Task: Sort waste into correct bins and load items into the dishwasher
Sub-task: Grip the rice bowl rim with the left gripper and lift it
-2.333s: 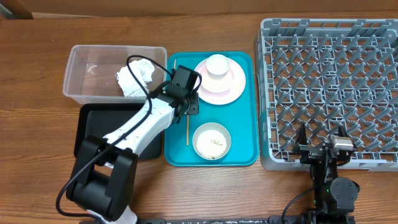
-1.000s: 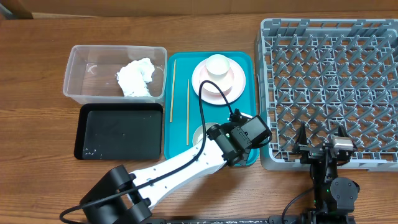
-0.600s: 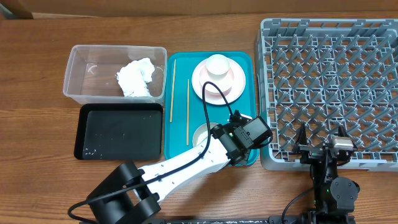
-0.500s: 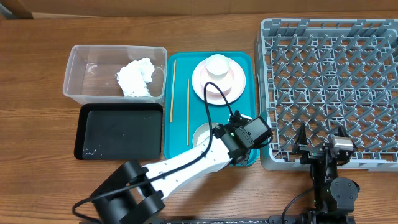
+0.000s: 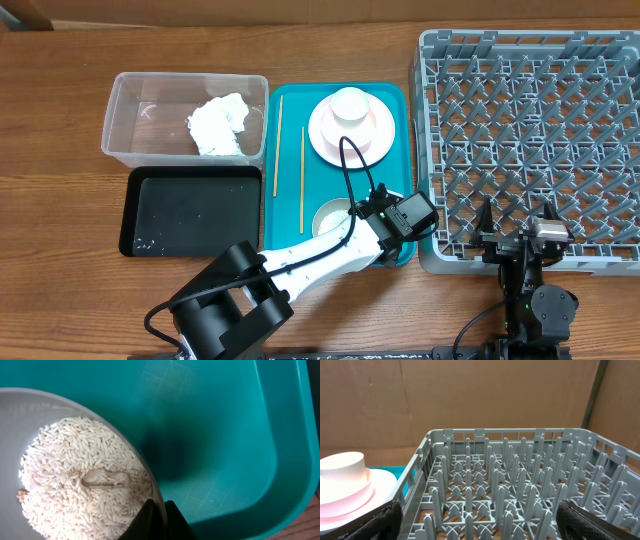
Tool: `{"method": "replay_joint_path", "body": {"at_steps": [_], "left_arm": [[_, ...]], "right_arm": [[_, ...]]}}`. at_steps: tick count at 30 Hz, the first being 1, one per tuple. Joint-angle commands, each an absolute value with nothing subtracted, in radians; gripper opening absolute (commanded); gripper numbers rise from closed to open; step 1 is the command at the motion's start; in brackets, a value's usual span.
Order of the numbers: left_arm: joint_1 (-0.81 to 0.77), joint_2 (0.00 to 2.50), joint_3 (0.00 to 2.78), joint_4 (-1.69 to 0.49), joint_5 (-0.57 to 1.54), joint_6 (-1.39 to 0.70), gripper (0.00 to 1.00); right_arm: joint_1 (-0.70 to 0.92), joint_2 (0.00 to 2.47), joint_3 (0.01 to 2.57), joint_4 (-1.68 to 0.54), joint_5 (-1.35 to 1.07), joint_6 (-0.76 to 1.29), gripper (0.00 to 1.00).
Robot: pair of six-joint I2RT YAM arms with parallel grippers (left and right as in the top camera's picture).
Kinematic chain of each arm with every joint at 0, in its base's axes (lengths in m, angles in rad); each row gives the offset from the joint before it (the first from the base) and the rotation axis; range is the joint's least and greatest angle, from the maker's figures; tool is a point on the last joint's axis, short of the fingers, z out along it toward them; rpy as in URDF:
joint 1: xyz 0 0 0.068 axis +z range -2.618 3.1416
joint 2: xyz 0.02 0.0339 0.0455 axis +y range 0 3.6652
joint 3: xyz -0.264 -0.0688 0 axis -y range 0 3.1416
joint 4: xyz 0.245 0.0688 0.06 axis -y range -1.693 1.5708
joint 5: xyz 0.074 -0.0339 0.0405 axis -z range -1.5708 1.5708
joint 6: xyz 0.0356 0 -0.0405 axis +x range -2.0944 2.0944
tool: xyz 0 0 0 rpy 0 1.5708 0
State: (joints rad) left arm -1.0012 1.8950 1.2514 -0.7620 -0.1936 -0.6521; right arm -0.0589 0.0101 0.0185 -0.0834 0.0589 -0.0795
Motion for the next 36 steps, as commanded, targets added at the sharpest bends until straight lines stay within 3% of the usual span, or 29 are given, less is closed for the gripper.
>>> {"method": "replay_joint_path", "body": {"at_steps": [1, 4, 24, 36], "left_arm": [[-1.004, 1.905, 1.246, -0.758, -0.210, -0.662, 0.08], [-1.000, 1.903, 1.248, -0.758, -0.210, -0.662, 0.04], [-0.916, 1.886, 1.458, -1.047, -0.210, -0.647, 0.04], [-0.706, 1.720, 1.497, -1.097, 0.042, -0.522, 0.04]], "right_arm": [[-0.061, 0.003, 0.008, -0.080, 0.066, -0.086, 1.00], [-0.061, 0.003, 0.008, -0.080, 0.066, -0.086, 1.00], [-0.061, 0.003, 0.008, -0.080, 0.066, -0.086, 1.00], [-0.061, 0.003, 0.008, -0.080, 0.066, -0.086, 1.00]]}}
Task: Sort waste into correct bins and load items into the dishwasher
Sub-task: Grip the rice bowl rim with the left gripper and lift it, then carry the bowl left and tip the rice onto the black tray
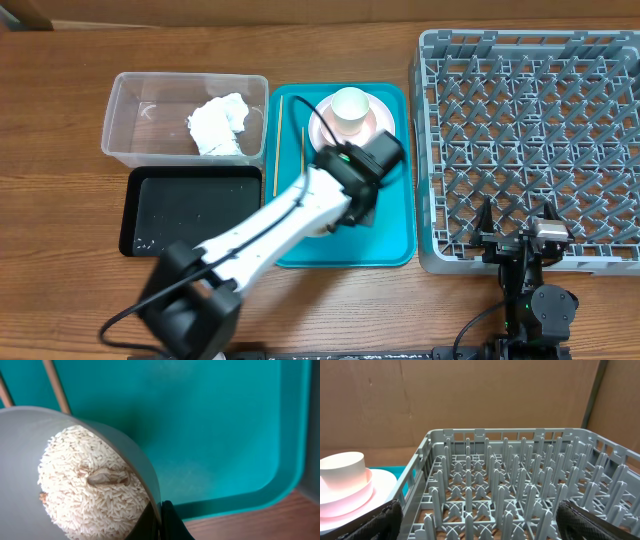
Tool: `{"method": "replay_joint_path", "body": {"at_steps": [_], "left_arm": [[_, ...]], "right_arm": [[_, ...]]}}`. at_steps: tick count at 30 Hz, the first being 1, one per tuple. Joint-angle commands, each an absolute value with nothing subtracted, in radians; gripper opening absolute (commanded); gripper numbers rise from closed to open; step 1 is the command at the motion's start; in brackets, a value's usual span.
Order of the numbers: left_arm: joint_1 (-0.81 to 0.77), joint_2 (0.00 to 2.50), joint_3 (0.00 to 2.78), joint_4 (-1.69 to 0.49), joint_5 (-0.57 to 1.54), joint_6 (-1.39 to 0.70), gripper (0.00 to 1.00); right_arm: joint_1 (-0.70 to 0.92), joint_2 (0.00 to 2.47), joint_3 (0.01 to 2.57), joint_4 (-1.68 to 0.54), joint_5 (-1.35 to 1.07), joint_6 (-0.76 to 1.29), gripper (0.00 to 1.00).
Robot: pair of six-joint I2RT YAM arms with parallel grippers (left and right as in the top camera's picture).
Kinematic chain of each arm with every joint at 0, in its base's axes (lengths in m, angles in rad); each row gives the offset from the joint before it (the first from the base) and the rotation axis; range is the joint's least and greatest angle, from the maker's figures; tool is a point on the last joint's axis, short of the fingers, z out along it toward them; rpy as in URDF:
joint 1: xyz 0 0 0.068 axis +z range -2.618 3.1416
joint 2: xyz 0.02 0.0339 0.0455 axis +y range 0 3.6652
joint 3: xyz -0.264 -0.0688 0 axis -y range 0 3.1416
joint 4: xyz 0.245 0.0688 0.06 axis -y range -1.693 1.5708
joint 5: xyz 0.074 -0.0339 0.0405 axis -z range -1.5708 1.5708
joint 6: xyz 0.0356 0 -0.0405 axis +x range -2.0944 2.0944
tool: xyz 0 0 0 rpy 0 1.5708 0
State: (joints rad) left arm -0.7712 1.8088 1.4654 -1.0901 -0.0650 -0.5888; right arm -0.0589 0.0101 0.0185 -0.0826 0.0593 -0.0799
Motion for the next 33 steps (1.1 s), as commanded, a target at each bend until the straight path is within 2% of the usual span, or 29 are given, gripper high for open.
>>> {"method": "replay_joint_path", "body": {"at_steps": [1, 16, 33], "left_arm": [[-0.682, 1.705, 1.497, -1.100, 0.062, -0.511, 0.04], [-0.312, 1.634, 1.488, -1.179, 0.356, -0.337, 0.04], [-0.127, 1.634, 1.488, -1.238, 0.461, -0.284, 0.04]], "right_arm": [[-0.061, 0.003, 0.008, -0.080, 0.066, -0.086, 1.00], [-0.061, 0.003, 0.008, -0.080, 0.066, -0.086, 1.00], [-0.061, 0.003, 0.008, -0.080, 0.066, -0.086, 1.00]]}}
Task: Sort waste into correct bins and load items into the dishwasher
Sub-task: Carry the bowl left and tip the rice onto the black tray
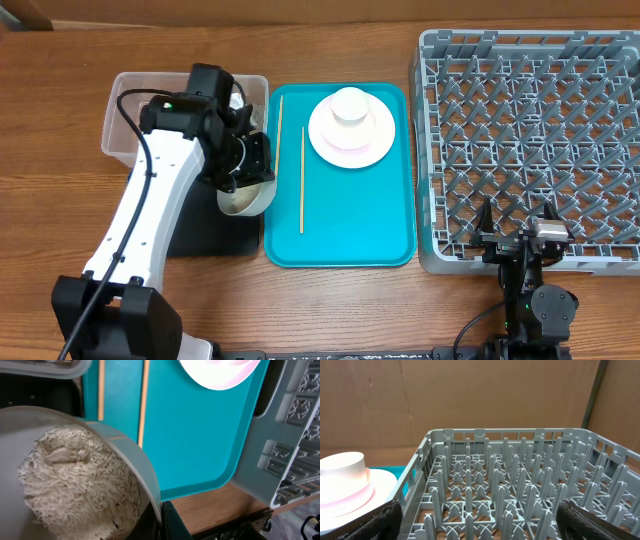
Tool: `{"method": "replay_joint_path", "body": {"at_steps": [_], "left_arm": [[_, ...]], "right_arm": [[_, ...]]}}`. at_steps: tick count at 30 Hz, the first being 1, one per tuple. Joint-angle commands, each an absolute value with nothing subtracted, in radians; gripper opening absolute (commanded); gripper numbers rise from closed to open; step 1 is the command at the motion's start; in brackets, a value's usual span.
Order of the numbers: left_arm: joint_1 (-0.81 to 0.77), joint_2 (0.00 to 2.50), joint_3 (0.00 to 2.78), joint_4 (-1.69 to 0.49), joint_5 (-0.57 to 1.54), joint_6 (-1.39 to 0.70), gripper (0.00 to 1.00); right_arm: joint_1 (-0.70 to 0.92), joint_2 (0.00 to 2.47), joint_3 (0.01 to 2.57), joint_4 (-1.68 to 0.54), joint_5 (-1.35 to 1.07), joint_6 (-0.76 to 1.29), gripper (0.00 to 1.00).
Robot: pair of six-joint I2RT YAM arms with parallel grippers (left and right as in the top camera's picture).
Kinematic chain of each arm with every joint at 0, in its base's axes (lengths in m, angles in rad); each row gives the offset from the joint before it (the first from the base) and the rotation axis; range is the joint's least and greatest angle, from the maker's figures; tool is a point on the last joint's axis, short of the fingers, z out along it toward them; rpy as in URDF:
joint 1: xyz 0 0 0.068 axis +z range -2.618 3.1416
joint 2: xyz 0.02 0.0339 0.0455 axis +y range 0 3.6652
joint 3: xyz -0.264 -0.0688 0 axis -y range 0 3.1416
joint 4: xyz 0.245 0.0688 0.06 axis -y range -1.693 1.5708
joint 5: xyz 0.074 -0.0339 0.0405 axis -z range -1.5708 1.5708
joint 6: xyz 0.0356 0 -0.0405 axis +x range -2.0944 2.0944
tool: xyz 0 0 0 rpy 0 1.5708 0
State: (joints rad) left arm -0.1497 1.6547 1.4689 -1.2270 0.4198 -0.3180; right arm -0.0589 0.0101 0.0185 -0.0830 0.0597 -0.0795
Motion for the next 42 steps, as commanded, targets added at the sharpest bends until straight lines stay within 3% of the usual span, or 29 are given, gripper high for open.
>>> {"method": "replay_joint_path", "body": {"at_steps": [1, 20, 42], "left_arm": [[-0.117, 1.633, 1.488, -1.244, 0.479, -0.273, 0.04], [0.154, 1.576, 1.470, -1.309, 0.687, -0.126, 0.04], [0.580, 1.567, 1.139, -1.232, 1.152, 0.214, 0.04]], "right_arm": [[-0.061, 0.003, 0.008, -0.080, 0.066, -0.086, 1.00], [-0.061, 0.003, 0.008, -0.080, 0.066, -0.086, 1.00], [-0.061, 0.003, 0.008, -0.080, 0.066, -0.086, 1.00]]}}
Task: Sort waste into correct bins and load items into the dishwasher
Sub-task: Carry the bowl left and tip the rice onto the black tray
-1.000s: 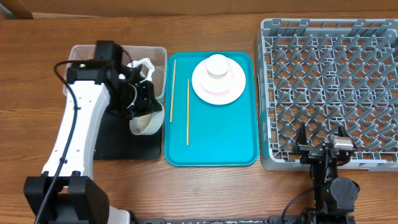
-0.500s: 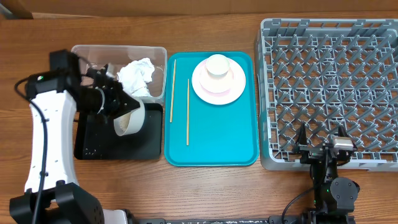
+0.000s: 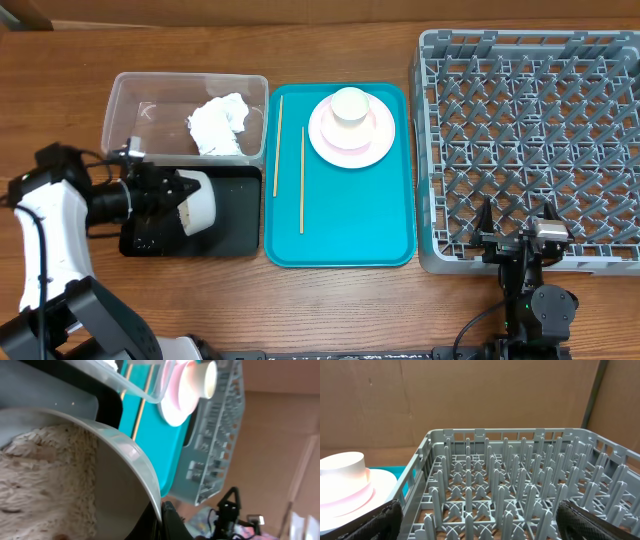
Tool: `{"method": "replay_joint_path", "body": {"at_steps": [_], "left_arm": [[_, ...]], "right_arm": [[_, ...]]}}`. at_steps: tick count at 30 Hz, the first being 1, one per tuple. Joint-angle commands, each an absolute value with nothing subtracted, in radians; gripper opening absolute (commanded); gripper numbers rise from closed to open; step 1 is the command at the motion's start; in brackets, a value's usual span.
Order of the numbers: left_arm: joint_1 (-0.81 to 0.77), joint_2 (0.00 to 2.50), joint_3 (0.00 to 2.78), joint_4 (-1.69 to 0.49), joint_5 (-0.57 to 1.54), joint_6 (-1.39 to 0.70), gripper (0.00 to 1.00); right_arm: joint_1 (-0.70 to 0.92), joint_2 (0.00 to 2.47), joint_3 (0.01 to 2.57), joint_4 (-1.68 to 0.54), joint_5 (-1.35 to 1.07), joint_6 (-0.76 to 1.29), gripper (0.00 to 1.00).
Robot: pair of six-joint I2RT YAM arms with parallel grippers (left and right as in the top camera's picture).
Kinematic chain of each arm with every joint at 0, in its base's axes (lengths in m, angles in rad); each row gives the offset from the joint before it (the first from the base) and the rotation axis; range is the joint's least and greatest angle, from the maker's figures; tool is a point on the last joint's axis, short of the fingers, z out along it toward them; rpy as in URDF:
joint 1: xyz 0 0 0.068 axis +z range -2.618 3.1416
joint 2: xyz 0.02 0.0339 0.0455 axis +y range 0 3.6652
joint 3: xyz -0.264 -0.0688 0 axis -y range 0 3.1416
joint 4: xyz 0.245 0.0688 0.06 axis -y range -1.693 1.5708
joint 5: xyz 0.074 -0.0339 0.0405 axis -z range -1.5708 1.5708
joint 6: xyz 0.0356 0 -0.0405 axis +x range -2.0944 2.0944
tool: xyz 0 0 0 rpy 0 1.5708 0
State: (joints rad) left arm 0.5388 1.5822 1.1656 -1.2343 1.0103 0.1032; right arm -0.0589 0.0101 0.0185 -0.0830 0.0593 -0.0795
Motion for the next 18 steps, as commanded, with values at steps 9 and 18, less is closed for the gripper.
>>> {"method": "replay_joint_path", "body": {"at_steps": [9, 18], "left_arm": [[0.654, 1.567, 1.017, -1.141, 1.255, 0.263, 0.04], [0.670, 1.570, 0.918, -1.015, 1.364, 0.262, 0.04]], "right_arm": [[-0.061, 0.003, 0.008, -0.080, 0.066, -0.086, 1.00], [-0.061, 0.003, 0.008, -0.080, 0.066, -0.086, 1.00]]}}
